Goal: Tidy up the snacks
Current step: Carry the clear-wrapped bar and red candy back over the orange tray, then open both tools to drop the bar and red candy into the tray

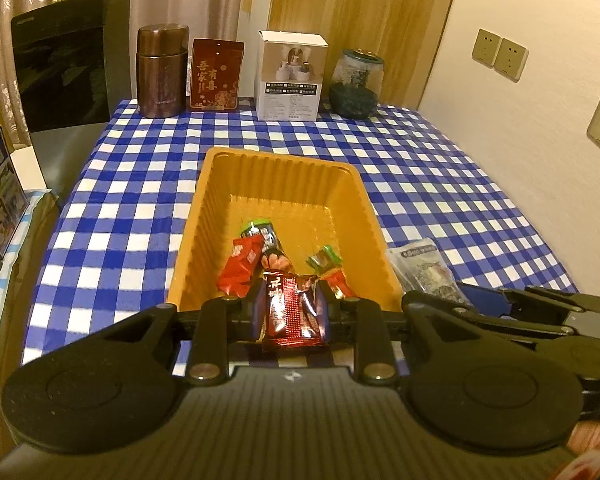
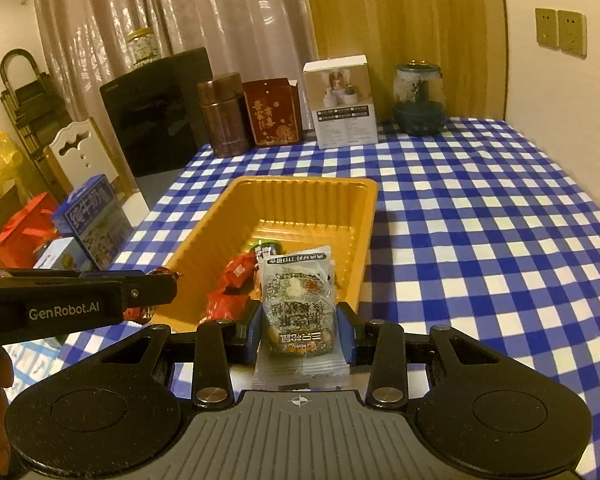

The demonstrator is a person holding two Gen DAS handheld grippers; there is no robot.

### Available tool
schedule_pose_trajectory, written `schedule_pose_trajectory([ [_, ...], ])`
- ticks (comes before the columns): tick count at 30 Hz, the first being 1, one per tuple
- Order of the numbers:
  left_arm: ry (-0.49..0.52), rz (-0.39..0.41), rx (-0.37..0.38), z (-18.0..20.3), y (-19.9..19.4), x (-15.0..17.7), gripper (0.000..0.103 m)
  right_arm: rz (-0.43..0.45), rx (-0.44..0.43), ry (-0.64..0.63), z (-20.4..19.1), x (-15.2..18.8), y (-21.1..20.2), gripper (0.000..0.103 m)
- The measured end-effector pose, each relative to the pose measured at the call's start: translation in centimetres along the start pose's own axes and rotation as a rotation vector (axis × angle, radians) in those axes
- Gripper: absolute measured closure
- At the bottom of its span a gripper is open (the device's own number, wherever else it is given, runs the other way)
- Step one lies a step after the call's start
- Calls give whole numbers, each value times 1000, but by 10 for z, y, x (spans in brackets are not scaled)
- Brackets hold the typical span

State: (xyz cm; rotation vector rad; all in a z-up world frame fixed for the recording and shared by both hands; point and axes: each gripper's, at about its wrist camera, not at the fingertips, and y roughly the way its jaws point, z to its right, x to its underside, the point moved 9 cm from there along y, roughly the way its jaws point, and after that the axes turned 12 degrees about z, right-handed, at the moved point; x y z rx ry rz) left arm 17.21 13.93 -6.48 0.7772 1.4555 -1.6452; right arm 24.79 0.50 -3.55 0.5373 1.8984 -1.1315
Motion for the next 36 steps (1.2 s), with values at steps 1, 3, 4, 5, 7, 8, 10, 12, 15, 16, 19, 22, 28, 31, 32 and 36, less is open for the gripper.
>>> schedule_pose_trajectory([
  [1,-1,0,2,-2,4,-2,80,-1,-1,2,0,-1,5,64],
  [3,4,2,1,-6,12,-7,80,-3,-3,5,0,-5,14,64],
  [4,6,2,2,-8,16,-9,80,-4,-5,6,0,-7,18,64],
  [5,6,2,3,-10,20,-11,80,-4,-7,6,0,-9,24,64],
  [7,4,1,7,-14,29,-15,80,-4,-9,10,0,-14,33,64],
  [8,5,0,8,-15,34,-18,80,-4,-10,12,1,-16,38,64],
  [10,7,-4,9,-19,44,-22,80,-5,-11,19,2,-20,48,64],
  [12,5,-8,13,-23,55,-26,80,-7,-11,23,4,-23,59,64],
  [15,16,-15,18,-26,71,-32,80,-10,-10,30,8,-27,74,64],
  [16,21,-17,18,-27,77,-33,80,-13,-10,33,10,-28,80,64],
  [19,33,-26,16,-29,94,-35,80,-18,-11,37,13,-31,96,64],
  [22,45,-34,19,-31,109,-37,80,-22,-12,43,17,-33,110,64],
  [28,74,-49,16,-34,135,-38,80,-31,-14,47,23,-34,133,64],
  [31,85,-52,14,-37,145,-39,80,-31,-15,47,25,-35,142,64],
  [32,86,-53,13,-38,147,-39,80,-32,-15,46,26,-34,145,64],
  [36,92,-57,11,-42,157,-41,80,-33,-13,45,28,-35,155,64],
])
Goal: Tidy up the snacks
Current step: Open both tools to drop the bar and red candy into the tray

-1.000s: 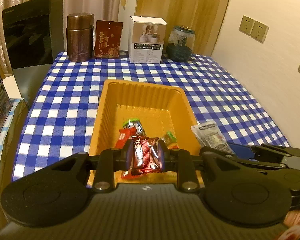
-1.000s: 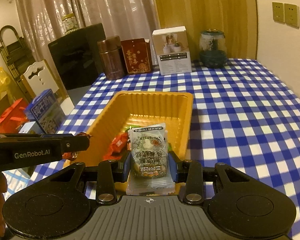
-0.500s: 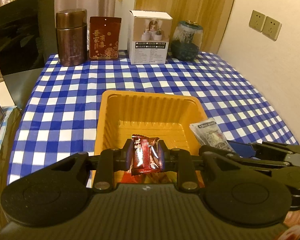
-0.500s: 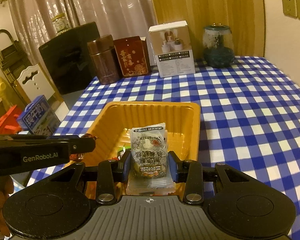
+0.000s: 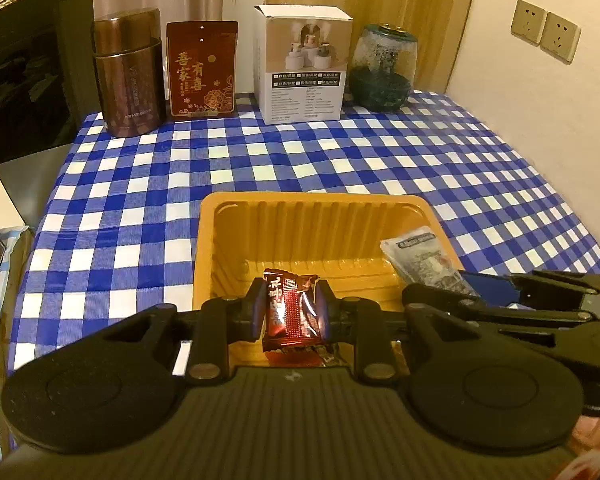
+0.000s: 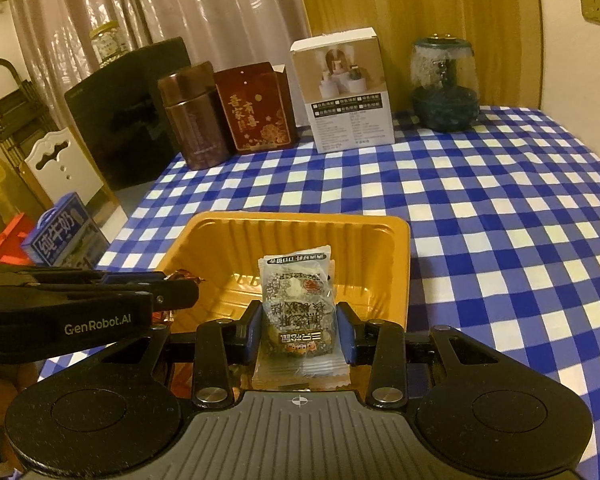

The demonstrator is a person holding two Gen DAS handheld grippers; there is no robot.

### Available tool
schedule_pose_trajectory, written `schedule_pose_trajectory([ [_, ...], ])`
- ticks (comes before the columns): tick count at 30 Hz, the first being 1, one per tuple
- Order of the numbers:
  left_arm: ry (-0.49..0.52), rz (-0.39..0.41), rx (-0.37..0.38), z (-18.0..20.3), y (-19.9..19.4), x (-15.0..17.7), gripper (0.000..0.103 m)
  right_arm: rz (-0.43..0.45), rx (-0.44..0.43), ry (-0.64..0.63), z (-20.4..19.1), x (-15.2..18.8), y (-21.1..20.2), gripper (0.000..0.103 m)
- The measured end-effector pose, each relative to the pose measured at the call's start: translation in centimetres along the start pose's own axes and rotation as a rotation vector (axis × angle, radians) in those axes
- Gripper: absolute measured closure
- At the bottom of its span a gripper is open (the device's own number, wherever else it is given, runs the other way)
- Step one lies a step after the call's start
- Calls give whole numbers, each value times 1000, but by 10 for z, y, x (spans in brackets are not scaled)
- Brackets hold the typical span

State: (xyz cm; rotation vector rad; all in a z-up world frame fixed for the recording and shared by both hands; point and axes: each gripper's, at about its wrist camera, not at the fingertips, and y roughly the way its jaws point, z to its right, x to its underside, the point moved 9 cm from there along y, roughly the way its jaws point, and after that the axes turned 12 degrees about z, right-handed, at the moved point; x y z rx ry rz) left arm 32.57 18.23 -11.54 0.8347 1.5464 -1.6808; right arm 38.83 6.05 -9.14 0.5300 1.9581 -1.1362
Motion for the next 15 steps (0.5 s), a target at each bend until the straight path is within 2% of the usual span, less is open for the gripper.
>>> schedule_pose_trajectory([
  [15,32,-9,11,1,29,1,79,1,4,12,9,1,19,64],
])
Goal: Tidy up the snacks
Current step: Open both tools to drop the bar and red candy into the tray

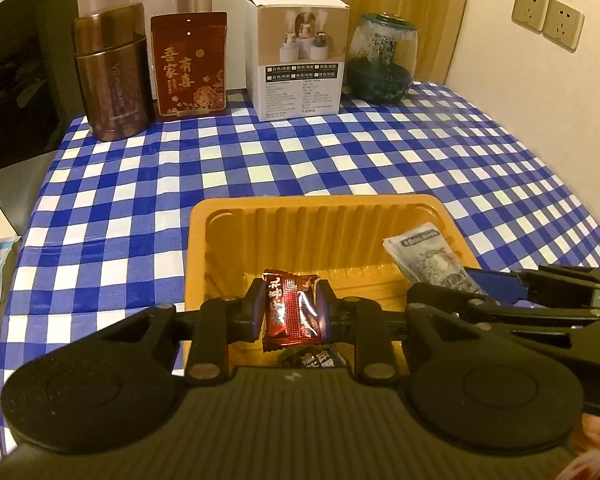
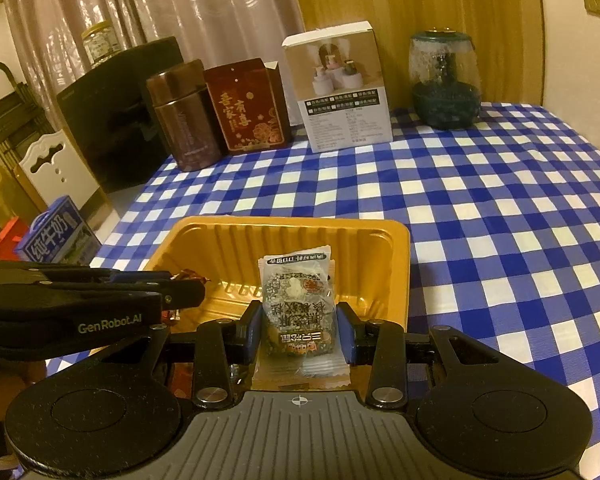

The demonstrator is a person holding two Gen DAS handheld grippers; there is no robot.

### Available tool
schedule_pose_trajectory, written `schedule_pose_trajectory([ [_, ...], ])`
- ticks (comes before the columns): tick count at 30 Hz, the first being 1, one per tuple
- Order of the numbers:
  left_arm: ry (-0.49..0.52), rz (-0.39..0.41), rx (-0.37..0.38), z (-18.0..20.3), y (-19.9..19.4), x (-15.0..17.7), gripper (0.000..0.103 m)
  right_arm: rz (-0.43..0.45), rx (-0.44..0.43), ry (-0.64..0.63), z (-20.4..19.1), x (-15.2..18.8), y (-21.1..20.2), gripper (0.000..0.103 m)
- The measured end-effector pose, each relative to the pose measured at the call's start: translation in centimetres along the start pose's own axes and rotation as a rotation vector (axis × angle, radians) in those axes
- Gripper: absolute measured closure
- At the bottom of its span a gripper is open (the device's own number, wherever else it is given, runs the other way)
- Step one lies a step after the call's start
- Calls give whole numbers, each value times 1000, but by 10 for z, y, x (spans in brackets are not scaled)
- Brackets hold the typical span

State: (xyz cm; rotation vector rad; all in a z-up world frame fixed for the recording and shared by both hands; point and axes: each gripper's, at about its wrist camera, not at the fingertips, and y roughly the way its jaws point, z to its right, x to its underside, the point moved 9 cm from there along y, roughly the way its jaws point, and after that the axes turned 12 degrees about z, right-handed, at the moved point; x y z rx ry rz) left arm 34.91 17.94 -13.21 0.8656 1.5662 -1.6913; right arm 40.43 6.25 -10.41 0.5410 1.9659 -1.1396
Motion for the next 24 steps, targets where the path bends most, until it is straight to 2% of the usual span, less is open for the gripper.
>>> schedule_pose_trajectory([
  [3,-2,13,-26,-4,2,-2,54,1,-2,5,1,0,1,64],
  [24,24,36,-19,-10,-32,-7,54,4,-14,22,-9,-6,-6,64],
])
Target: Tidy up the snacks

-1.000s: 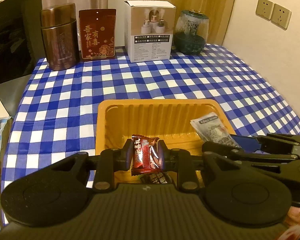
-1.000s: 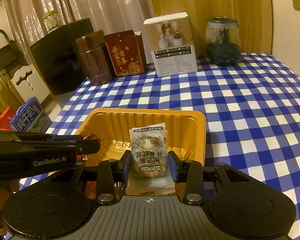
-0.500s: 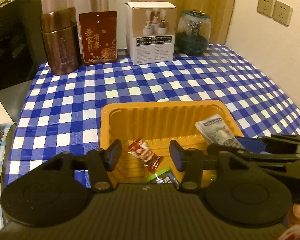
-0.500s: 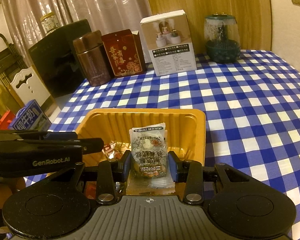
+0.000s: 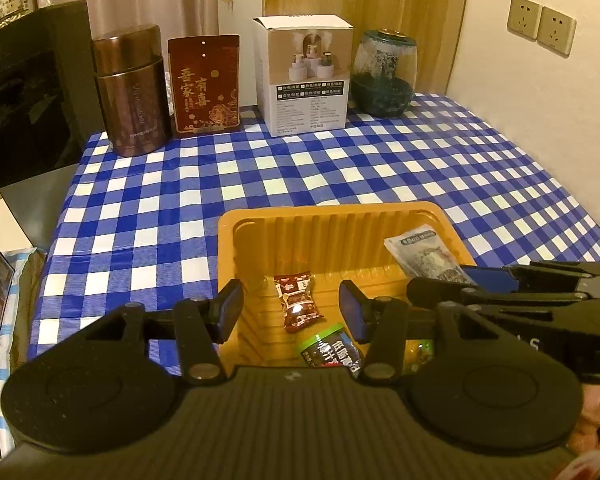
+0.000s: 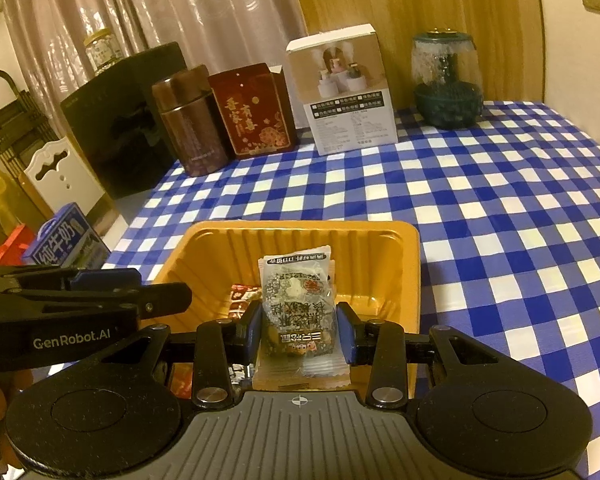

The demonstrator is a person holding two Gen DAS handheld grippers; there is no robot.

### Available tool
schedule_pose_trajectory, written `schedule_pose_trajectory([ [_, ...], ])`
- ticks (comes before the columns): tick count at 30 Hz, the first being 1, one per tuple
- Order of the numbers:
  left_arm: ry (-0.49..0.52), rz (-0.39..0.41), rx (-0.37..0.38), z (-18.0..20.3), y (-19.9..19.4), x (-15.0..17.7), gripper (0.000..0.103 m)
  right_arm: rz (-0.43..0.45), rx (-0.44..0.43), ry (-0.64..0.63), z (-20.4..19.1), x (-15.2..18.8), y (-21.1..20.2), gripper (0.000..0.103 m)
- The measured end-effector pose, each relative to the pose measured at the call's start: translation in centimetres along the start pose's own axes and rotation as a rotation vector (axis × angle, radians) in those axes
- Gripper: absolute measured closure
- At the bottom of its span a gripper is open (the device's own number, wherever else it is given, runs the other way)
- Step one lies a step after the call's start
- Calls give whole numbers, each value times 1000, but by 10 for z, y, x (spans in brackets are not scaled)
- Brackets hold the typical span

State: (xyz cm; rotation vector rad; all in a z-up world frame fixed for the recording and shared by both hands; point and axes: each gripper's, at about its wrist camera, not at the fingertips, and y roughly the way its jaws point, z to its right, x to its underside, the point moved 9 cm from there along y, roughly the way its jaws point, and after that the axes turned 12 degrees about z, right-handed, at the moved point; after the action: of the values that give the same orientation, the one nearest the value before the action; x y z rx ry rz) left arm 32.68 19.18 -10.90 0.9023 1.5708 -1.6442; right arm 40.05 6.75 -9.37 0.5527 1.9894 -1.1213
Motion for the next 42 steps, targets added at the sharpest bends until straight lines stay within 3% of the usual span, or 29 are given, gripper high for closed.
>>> schedule_pose_trajectory([
  [15,-4,-2,-14,-8,-3,5,54,-4,-34,61,-4,1,8,63],
  [17,-8,-2,-19,-9,-4,6,53,7,-38,85,-1,-2,8,61],
  [19,-8,-2,-22,-10,-6,7,49,20,-26,87,2,-4,6,47],
  [26,-18,-8,-28,-10,-13,12,44,28,-5,85,13,-5,-7,46],
  [32,-21,0,-31,-3,-31,10,34,23,20,84,17,-5,-26,39],
  [36,-22,12,-37,3,-47,9,20,29,25,75,14,-6,-43,31],
  [42,-40,28,-55,8,-75,8,12,35,32,72,10,-8,-73,26],
])
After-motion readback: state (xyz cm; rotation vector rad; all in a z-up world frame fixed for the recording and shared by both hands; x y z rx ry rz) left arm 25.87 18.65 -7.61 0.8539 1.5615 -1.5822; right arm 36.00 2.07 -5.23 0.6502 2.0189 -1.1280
